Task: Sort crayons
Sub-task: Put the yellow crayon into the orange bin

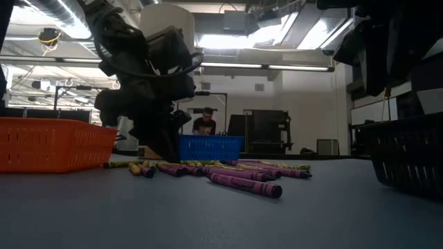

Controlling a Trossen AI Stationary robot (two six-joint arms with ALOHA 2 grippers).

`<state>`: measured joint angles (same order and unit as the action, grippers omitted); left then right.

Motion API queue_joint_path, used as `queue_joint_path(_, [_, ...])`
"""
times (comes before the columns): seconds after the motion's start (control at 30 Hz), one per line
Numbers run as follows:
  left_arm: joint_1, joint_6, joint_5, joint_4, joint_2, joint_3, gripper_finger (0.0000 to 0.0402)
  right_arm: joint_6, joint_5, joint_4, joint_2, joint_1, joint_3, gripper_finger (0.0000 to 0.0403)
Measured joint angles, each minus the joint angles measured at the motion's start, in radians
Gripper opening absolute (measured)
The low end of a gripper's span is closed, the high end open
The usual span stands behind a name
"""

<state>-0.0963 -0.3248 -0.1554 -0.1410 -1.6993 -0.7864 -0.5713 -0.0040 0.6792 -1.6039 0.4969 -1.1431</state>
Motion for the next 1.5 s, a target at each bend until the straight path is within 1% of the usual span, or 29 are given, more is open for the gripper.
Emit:
queue_joint_path(0.1, [0.005, 0.000, 0.024, 0.010, 0.000, 0.000, 0.0092, 0.000, 0.000, 0.000, 0.000, 0.000, 0.000, 0.0152])
queue_joint_path(0.4, [0.006, 0.001, 0.021, 0.033, -0.004, 0.005, 0.0092, 0.000, 0.000, -0.002, 0.000, 0.000, 0.000, 0.0152])
queue_joint_path(0.57, [0.006, 0.001, 0.021, 0.035, -0.004, 0.005, 0.0092, 0.000, 0.030, -0.002, 0.000, 0.000, 0.000, 0.0152])
queue_joint_path(0.83, [0.006, 0.008, 0.021, 0.038, -0.004, 0.005, 0.0092, 0.000, 0.030, -0.002, 0.000, 0.000, 0.000, 0.0152])
queue_joint_path(1.13, [0.046, 0.010, 0.021, 0.036, -0.003, -0.024, 0.0092, 0.000, 0.031, -0.002, 0.000, 0.000, 0.000, 0.0152])
queue_joint_path(1.3, [0.075, 0.011, 0.020, -0.004, -0.002, -0.068, 0.0092, 0.000, 0.031, -0.002, 0.000, 0.000, 0.000, 0.0152])
queue_joint_path(1.5, [0.105, 0.010, 0.021, -0.059, -0.002, -0.077, 0.0092, 0.000, 0.032, -0.002, 0.000, 0.000, 0.000, 0.0152])
